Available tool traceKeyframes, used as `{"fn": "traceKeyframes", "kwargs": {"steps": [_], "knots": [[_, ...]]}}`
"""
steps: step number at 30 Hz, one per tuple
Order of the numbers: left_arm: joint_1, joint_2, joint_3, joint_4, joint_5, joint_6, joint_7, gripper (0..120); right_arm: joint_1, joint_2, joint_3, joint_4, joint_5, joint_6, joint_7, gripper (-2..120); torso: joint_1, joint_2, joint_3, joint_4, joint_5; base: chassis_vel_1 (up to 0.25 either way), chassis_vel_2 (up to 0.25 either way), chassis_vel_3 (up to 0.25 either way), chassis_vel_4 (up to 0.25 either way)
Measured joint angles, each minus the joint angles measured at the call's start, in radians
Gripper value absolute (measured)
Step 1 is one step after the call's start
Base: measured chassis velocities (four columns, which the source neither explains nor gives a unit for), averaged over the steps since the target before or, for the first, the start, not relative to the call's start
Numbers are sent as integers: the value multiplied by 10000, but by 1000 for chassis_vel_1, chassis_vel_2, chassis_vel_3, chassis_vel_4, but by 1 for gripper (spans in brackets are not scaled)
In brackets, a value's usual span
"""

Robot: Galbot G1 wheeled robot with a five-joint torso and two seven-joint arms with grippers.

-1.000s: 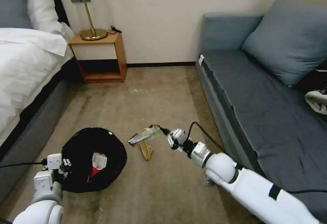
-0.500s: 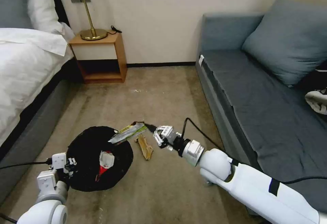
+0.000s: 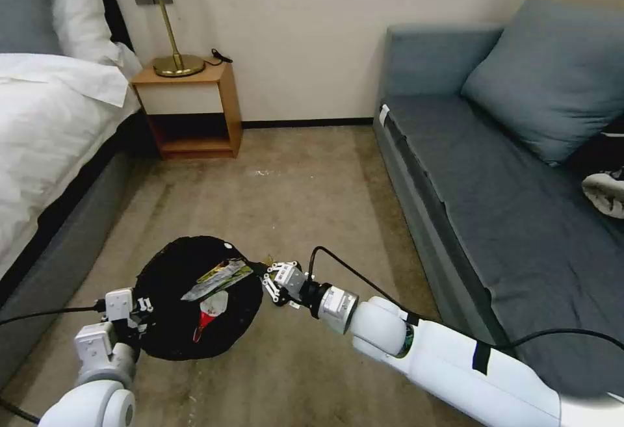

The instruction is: Pick up the trash bin, then pick up the garbage on the floor and place it into the trash bin.

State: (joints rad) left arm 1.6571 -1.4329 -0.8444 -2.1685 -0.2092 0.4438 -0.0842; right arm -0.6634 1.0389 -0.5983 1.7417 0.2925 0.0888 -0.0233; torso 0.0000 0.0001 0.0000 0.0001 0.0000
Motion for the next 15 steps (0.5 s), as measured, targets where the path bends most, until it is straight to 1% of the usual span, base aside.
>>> {"fn": "traceKeyframes", "kwargs": {"steps": [3, 4, 5, 7, 8, 9, 11, 12, 13, 15], "knots": [[32, -135, 28, 0, 98, -58, 19, 3, 18, 147, -116, -26, 210, -10, 42, 0, 0, 0, 0, 0, 0, 0, 0, 0, 0], [38, -145, 27, -3, 111, -64, 22, 3, 12, 158, -120, -26, 278, -16, 46, 5, 0, 0, 0, 0, 0, 0, 0, 0, 0], [38, -145, 27, -3, 111, -64, 22, 3, 12, 158, -120, -26, 278, -16, 46, 5, 0, 0, 0, 0, 0, 0, 0, 0, 0], [63, -153, 20, -35, 128, -82, 35, 3, -70, 171, -115, -11, 506, -29, 46, 15, 0, 0, 0, -1, 0, 0, 0, 0, 0], [72, -153, 13, -56, 131, -82, 42, 3, -116, 166, -81, 6, 583, -35, 46, 18, 0, 0, 0, -1, 0, 0, 0, 0, 0], [72, -153, 13, -56, 131, -82, 42, 3, -116, 166, -81, 6, 583, -35, 46, 18, 0, 0, 0, -1, 0, 0, 0, 0, 0], [87, -158, -1, -62, 143, -89, 53, 3, -216, 151, 21, 50, 691, -41, 49, 26, 0, 0, 0, -1, 0, 0, 0, 0, 0], [90, -174, -1, -64, 153, -97, 63, 3, -302, 142, 97, 76, 722, -41, 57, 33, 0, 0, 0, -1, 0, 0, 0, 0, 0], [90, -174, -1, -64, 153, -97, 63, 3, -302, 142, 97, 76, 722, -41, 57, 33, 0, 0, 0, -1, 0, 0, 0, 0, 0], [96, -203, 0, -71, 172, -107, 72, 3, -440, 104, 254, 174, 807, -57, 96, 45, 0, 0, 0, 0, 0, 0, 0, 0, 0]]}}
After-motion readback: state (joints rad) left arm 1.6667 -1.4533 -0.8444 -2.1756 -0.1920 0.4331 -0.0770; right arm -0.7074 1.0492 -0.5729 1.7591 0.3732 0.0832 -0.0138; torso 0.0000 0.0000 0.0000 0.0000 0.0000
